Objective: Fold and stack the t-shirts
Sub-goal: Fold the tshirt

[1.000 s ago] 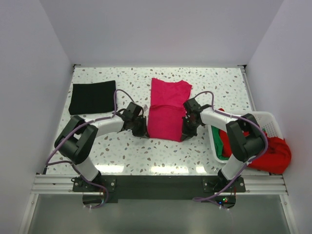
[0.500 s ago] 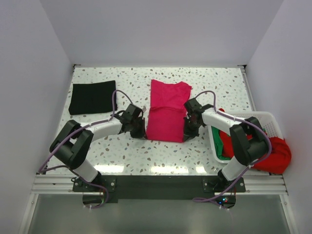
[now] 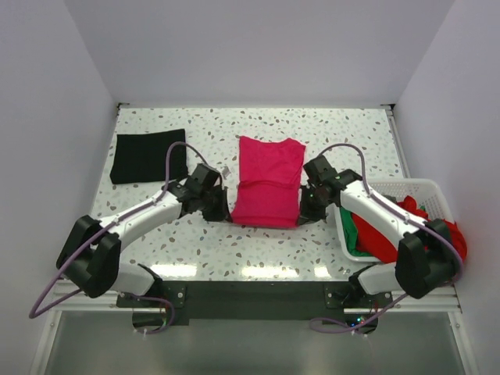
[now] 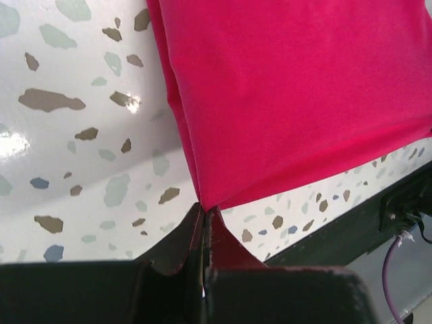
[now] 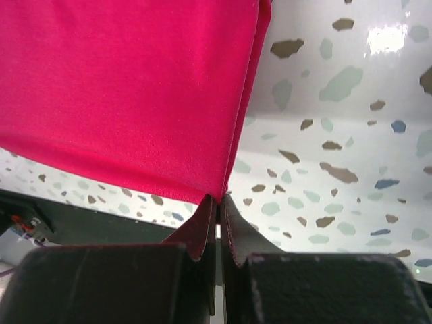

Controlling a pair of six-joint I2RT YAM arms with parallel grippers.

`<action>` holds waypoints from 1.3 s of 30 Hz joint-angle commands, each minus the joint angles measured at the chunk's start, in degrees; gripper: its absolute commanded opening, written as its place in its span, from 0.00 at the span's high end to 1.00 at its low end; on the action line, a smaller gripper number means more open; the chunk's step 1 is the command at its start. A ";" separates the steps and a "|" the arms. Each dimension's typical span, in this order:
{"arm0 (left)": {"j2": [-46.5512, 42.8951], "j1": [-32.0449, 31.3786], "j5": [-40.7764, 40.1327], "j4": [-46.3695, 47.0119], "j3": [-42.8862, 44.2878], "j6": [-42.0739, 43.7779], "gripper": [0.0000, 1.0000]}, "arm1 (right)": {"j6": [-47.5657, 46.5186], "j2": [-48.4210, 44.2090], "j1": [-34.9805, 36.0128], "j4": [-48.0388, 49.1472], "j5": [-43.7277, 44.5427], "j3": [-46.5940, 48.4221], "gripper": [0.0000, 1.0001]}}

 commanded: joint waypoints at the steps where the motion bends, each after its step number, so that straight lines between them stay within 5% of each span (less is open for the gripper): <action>1: -4.34 0.12 -1.85 -8.88 2.30 2.19 1.00 | 0.93 -5.54 0.13 -8.79 2.82 -1.03 1.00; 16: -17.45 -0.58 2.02 -19.61 6.16 -1.15 1.00 | 6.29 -18.48 1.10 -18.47 4.58 2.48 1.00; 39: 5.66 6.27 1.05 -12.14 26.74 5.53 1.00 | -0.82 3.30 -5.66 -8.54 13.72 23.73 1.00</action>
